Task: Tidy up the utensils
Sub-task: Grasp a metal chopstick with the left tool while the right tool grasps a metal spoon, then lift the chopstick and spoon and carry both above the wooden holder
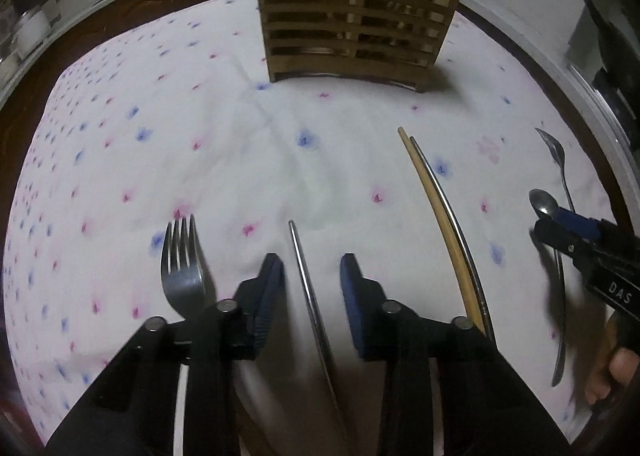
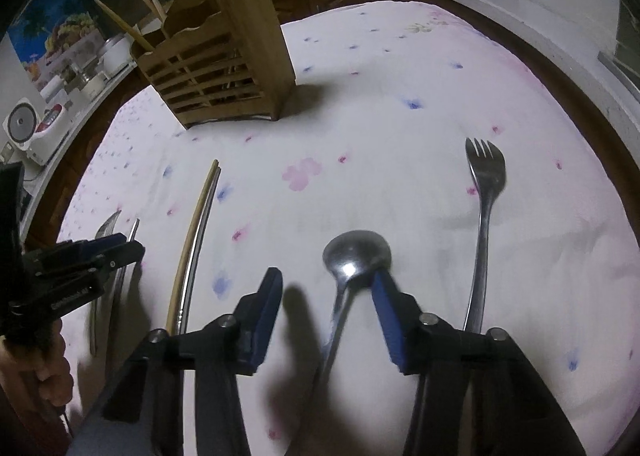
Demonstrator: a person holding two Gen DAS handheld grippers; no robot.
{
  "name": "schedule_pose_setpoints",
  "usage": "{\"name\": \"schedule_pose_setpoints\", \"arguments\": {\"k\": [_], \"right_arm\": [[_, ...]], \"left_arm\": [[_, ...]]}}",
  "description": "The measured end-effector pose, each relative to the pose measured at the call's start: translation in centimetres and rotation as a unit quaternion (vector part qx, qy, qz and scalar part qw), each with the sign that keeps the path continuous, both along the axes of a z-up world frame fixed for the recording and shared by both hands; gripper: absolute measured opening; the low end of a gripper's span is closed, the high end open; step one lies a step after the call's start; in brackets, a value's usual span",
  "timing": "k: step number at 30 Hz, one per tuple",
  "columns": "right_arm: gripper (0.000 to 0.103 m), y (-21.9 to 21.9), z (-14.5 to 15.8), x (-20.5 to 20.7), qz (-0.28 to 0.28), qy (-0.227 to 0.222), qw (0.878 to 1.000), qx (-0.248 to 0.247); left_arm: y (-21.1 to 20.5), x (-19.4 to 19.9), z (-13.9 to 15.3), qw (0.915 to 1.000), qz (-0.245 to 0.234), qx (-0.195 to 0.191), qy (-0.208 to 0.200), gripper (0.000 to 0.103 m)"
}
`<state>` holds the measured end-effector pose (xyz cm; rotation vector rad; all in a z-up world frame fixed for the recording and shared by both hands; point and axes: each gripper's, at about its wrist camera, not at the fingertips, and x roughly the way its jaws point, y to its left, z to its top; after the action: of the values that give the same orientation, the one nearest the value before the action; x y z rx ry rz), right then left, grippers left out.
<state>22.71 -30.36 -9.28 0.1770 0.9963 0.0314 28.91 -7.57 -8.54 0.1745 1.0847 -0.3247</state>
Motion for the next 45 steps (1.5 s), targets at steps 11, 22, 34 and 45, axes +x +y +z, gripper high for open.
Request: {"name": "schedule_pose_setpoints", "arguments": {"k": [11,22,34,45], "right_arm": [[0.002,-0.8,0.8,-0.8,0.005,-0.012,1.0,0.026],[0.002,0.9,5.7,-3.2,0.03,-0.076,0.996,0.03],[0.002,2.7,9.2,-5.5,0.052,-0.123,0.991,0.021],[0.002,3.1,11.4,-6.1,0.059,-0.161,0.985,0.016]], "left_arm": [[1.6,-0.8,1.4,0.9972,0.021,-0.071,-0.004,0.004],[4.3,-5.5,7.3,0.9883,0.026,-0.138,-0.06,0.004],[7.5,-9.8,11.3,0.9769,0.035,-0.181,-0.108,0.004],[9.1,-10.9,13.1,0.9662,0.053,-0.207,-0.145,0.004]]}}
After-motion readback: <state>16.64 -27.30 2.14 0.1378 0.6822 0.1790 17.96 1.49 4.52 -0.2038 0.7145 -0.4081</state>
